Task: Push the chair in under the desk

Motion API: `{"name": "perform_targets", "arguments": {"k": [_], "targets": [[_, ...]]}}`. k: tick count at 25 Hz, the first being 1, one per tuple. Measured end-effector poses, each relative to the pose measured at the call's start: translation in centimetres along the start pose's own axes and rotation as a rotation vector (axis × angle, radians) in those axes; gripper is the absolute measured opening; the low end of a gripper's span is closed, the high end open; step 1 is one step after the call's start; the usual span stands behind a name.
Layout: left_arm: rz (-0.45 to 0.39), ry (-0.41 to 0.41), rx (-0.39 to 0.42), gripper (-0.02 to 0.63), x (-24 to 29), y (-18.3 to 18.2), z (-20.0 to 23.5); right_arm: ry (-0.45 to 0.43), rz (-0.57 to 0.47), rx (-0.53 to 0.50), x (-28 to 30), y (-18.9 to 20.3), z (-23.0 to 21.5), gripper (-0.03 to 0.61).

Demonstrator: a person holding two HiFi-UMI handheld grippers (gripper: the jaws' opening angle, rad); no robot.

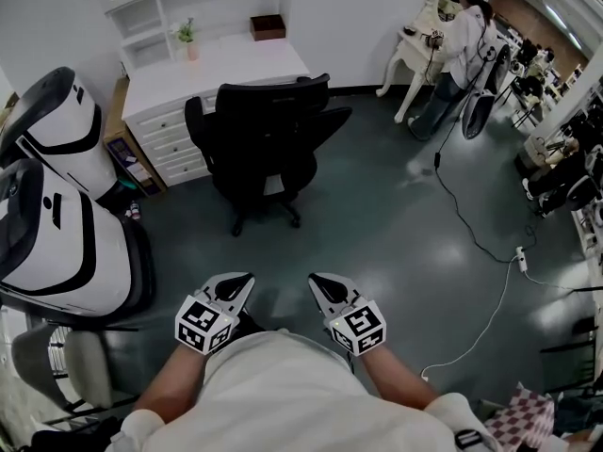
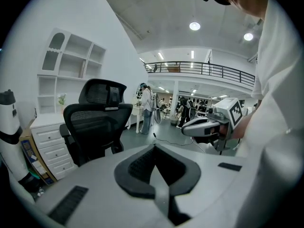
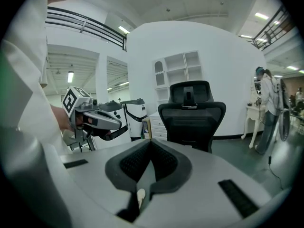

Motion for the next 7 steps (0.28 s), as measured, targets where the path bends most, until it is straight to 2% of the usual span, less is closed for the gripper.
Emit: {"name": "perform_targets", "arguments": {"k": [7], "targets": [[0.01,0.01,0.015,-0.005,0.57,-0.05,-0.25,-0.003,0.002,-0.006,0.12,0.16,-0.29,0.003]]}}
Point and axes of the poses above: the fingertips, and each gripper's own axes: x forward along the fingers, z to its left, y out of its underside, the point moved 1 cm from there along -x, backward along the fingers, and after that the axes turned 3 degrees about -y, right-handed, at the moved point
